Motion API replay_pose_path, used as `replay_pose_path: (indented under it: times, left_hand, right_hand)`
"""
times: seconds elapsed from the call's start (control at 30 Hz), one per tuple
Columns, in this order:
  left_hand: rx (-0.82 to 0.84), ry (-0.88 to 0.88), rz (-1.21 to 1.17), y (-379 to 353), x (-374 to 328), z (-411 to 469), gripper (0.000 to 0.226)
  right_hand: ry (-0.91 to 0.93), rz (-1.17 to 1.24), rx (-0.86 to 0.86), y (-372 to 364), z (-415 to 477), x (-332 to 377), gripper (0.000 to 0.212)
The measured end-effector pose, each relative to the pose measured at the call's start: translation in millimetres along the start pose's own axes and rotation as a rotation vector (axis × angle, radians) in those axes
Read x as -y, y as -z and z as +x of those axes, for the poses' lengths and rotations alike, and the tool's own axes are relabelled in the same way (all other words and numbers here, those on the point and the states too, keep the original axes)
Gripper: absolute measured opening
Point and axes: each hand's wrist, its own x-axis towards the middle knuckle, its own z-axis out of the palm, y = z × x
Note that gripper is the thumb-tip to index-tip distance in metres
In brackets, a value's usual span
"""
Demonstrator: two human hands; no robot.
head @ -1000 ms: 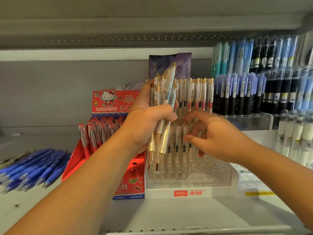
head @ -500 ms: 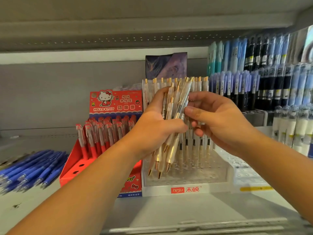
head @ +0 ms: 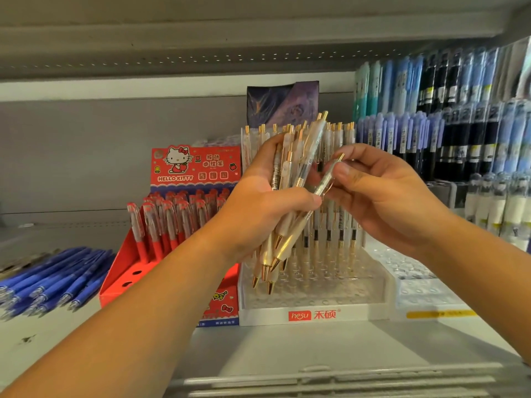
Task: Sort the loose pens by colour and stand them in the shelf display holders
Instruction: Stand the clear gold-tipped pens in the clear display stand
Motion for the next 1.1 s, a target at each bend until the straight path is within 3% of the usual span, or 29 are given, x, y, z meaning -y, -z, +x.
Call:
replay_pose_path:
  times: [0.2, 0.37, 0.83, 1.1]
  left_hand:
    - [-0.032, 0.007, -0.168, 7, 0, 2, 0.06]
    - [-0.008, 0.011, -0.171, 9, 2, 3, 0.063]
    - [-0.038, 0.051, -0.183, 12, 7, 5, 0.068]
    - [-0.018, 0.056, -0.167, 12, 8, 5, 0.068]
  right_hand:
    - [0.032, -0.005, -0.153, 6, 4, 8, 0.019]
    - [0.14, -0.482, -0.282, 10, 7, 3, 0.02]
    - [0.088, -0.747, -0.158, 6, 5, -12, 0.023]
    - [-0.003, -1.053, -0.061, 11, 5, -16, 0.025]
